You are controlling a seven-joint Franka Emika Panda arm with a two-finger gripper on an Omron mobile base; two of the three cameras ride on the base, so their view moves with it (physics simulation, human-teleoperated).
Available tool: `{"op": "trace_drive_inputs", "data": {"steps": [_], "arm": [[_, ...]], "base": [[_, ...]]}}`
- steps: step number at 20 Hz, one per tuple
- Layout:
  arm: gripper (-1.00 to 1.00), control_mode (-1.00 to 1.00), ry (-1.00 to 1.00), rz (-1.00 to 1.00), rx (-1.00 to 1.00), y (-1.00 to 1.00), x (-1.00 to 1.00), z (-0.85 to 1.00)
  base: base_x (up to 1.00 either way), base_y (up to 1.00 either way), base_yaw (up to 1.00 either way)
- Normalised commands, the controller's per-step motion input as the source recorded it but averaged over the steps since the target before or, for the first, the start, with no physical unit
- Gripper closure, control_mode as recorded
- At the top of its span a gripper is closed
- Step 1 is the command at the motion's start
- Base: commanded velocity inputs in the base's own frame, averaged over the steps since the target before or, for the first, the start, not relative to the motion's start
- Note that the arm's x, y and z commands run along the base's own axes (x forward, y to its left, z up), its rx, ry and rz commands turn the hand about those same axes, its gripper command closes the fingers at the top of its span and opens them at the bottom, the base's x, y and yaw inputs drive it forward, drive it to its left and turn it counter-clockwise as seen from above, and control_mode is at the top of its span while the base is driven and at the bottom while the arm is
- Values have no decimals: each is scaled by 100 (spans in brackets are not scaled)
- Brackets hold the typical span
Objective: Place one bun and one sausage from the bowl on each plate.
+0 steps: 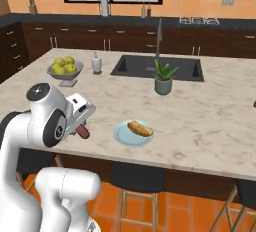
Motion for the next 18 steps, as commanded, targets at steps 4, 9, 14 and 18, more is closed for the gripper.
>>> {"op": "trace_drive_inputs", "data": {"steps": [4, 9, 14, 18], "arm": [[100, 100, 0, 0, 0, 0, 0, 0], [100, -100, -5, -4, 0, -21, 2, -6], [100, -100, -10, 0, 0, 26, 11, -3], [100, -100, -1, 0, -2, 100, 39, -4]], "base": [[30, 87, -3], [5, 8, 0], [0, 0, 0], [0, 0, 0]]}}
